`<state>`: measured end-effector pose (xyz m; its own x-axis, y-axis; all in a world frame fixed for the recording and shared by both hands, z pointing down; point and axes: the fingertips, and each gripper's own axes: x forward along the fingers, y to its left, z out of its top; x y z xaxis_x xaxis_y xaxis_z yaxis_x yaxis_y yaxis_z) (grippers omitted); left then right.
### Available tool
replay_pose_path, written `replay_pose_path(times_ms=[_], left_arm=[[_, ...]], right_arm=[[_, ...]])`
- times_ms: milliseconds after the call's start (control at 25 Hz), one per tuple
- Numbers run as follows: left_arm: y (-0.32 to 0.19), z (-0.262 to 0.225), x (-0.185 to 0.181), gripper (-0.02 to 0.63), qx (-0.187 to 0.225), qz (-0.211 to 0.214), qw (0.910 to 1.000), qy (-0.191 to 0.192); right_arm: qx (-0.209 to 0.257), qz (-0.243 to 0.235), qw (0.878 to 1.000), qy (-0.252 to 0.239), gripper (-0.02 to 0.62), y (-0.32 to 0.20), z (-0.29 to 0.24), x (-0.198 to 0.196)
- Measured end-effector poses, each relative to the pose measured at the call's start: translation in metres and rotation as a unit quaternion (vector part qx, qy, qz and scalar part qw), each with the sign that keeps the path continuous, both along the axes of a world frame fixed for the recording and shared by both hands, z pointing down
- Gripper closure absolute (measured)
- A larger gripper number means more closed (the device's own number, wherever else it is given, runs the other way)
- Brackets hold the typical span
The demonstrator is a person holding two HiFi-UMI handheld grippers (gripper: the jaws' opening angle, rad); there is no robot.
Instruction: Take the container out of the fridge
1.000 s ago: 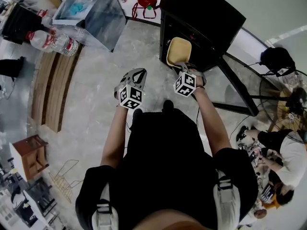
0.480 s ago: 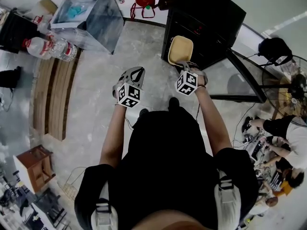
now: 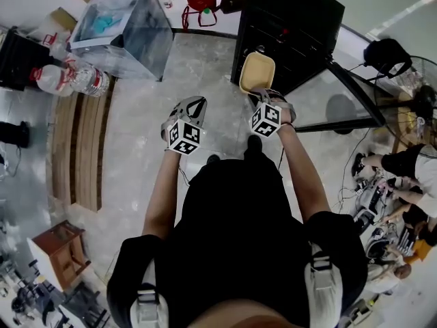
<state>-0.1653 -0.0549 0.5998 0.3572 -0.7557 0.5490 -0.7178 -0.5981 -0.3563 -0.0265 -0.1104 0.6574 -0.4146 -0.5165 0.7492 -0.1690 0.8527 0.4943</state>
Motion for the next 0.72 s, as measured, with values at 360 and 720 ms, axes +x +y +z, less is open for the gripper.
replay_pose_path(times_ms=[360,720], left_arm=[[0.036,0.002,-0.026,0.581,-0.002,0.014,0.9999,-0.009],[0.063,0.009,-0.047,0.581,-0.002,0.026,0.9996,-0.01]], right_arm=[[0.002,0.019,1.0,-0.006,0.568,0.035,0.003,-0.021],[0.003,0.036,0.999,-0.007,0.568,0.063,0.009,-0.037]])
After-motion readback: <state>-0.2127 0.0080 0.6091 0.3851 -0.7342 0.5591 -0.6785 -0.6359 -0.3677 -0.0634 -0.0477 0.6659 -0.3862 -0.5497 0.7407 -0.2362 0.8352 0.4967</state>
